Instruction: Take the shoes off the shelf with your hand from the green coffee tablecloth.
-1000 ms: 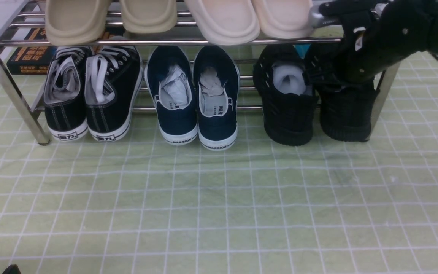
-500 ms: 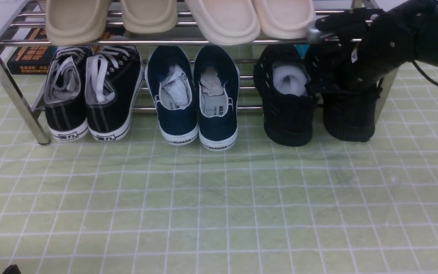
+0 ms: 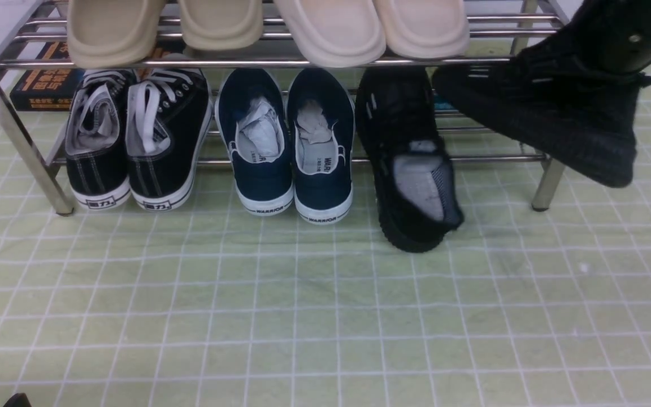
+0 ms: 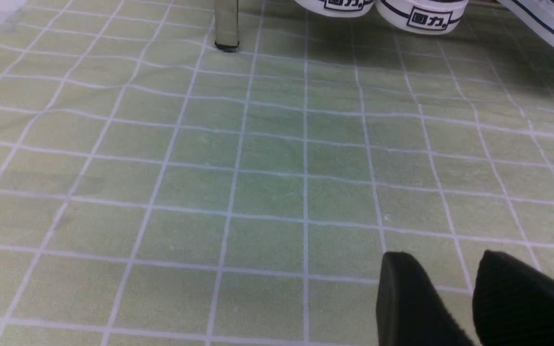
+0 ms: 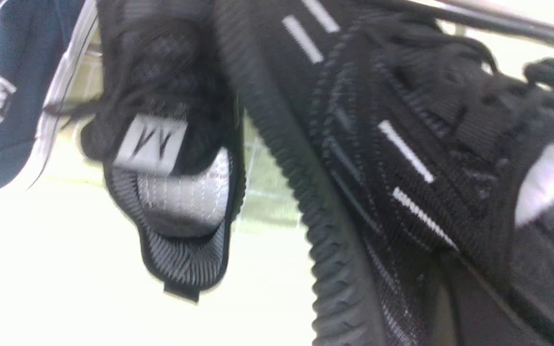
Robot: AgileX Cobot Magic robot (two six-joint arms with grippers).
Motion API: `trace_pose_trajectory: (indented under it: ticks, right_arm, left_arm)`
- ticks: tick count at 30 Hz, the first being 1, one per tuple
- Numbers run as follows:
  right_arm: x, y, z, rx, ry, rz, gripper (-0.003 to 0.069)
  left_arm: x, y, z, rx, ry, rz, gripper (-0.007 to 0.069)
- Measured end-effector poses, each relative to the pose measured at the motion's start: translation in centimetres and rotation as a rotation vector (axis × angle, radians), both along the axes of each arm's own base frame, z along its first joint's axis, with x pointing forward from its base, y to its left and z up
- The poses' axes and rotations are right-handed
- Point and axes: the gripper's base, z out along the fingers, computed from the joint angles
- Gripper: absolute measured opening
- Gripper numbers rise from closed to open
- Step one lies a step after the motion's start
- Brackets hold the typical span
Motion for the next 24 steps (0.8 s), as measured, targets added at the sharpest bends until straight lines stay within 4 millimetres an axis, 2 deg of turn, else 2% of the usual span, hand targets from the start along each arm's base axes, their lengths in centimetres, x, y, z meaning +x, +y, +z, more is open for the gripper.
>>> trace_pose_trajectory:
  ticks: [11, 15, 18, 19, 21, 24]
  right_arm:
    - [-2.0, -0.6, 0.4, -0.033, 0.127, -0.002, 0.0006]
    - [-3.5, -1.1, 2.0, -0.004, 0.087, 0.007, 0.0006]
    - [-6.2, -1.5, 4.1, 0.078, 0.046, 0.032, 0.0006]
    - [-6.2, -1.5, 4.0, 0.078, 0.048, 0.031, 0.0006]
    - [-8.8, -1.7, 5.1, 0.157, 0.034, 0.058, 0.0007]
    - [-11.3, -1.5, 4.7, 0.211, 0.062, 0.094, 0.0007]
  left_arm:
    - [0.0, 0.0, 0.0, 0.000, 0.000, 0.000, 0.0242]
    - [0.0, 0.0, 0.0, 0.000, 0.000, 0.000, 0.0242]
    - [0.0, 0.0, 0.0, 0.000, 0.000, 0.000, 0.0242]
    - [0.0, 0.0, 0.0, 0.000, 0.000, 0.000, 0.0242]
    - [0.0, 0.0, 0.0, 0.000, 0.000, 0.000, 0.0242]
    - [0.0, 0.0, 0.0, 0.000, 0.000, 0.000, 0.0242]
